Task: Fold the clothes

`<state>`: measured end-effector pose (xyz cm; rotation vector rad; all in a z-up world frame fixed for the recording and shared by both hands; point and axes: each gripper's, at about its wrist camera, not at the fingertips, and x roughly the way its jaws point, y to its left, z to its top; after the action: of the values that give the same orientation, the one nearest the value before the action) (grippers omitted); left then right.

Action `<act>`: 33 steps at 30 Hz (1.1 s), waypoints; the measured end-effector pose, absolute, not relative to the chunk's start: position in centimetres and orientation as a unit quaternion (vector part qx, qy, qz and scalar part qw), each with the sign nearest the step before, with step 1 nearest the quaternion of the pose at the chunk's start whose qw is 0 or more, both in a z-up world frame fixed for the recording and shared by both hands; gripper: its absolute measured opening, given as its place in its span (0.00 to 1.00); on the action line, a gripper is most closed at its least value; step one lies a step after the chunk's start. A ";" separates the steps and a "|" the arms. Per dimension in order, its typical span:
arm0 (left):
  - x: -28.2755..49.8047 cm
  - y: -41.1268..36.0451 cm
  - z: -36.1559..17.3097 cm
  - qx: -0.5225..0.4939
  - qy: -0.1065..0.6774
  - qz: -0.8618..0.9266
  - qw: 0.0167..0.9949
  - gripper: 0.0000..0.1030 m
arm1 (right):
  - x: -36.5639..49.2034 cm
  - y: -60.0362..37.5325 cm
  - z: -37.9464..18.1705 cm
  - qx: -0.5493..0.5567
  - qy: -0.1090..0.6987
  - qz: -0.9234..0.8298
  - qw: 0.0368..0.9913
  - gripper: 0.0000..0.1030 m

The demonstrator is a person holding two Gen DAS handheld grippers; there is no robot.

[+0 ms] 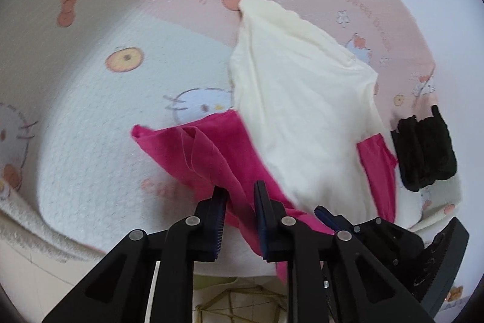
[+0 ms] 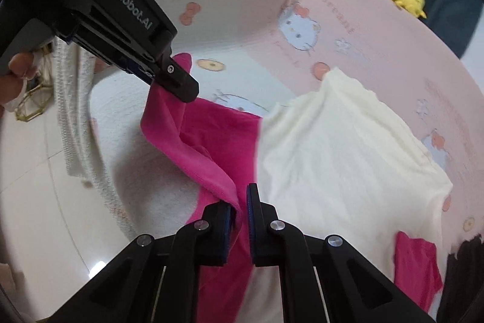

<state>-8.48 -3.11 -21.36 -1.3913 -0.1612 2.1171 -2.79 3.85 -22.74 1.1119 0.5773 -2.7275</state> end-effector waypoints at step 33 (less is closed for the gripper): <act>-13.6 12.5 -23.1 -0.584 -0.010 0.724 0.367 0.24 | -2.9 16.1 -23.7 0.472 0.012 -0.877 -0.091 0.06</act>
<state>-13.63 12.53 -23.10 -1.5010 -0.0263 1.8587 -2.89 16.14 -23.67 1.5764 0.0402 -2.9258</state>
